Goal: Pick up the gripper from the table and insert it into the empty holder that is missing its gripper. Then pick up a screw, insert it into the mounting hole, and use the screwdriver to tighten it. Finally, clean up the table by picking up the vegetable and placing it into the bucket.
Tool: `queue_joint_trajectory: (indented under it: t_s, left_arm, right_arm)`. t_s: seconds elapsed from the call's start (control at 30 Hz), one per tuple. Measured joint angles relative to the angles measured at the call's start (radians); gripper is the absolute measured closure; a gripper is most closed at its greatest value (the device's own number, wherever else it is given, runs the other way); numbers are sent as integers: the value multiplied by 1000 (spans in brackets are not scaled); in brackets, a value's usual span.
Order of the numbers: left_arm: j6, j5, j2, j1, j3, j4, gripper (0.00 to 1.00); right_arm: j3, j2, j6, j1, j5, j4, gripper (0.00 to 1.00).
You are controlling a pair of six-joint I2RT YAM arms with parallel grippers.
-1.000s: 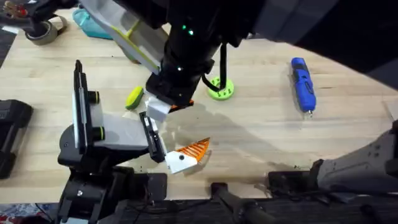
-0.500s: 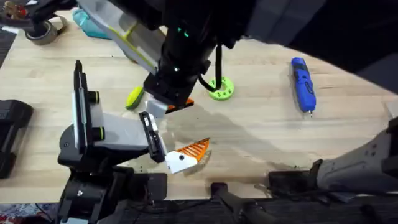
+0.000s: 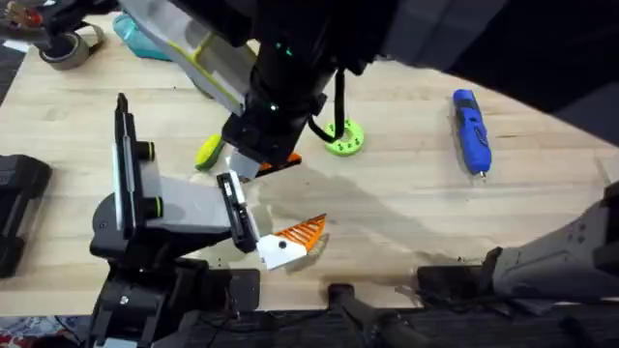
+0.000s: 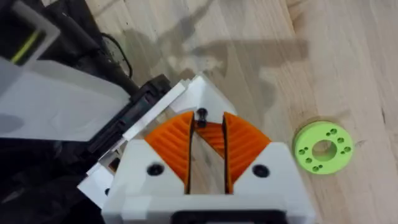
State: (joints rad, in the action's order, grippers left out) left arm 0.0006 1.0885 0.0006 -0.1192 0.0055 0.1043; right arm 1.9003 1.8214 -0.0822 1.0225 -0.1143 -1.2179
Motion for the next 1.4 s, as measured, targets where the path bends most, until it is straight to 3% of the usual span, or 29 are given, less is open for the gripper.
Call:
queue_joint_trajectory:
  t_s: [0.47, 0.6, 0.77, 1.4]
  left_arm:
    - [0, 0, 0, 0, 0, 0, 14]
    - [0, 0, 0, 0, 0, 0, 14]
    - [0, 0, 0, 0, 0, 0, 14]
    - [0, 0, 0, 0, 0, 0, 14]
  right_arm:
    - [0, 0, 0, 0, -7, -1, 943]
    - [0, 0, 0, 0, -7, -1, 908]
    - [0, 0, 0, 0, -7, -1, 994]
    - [0, 0, 0, 0, -7, -1, 996]
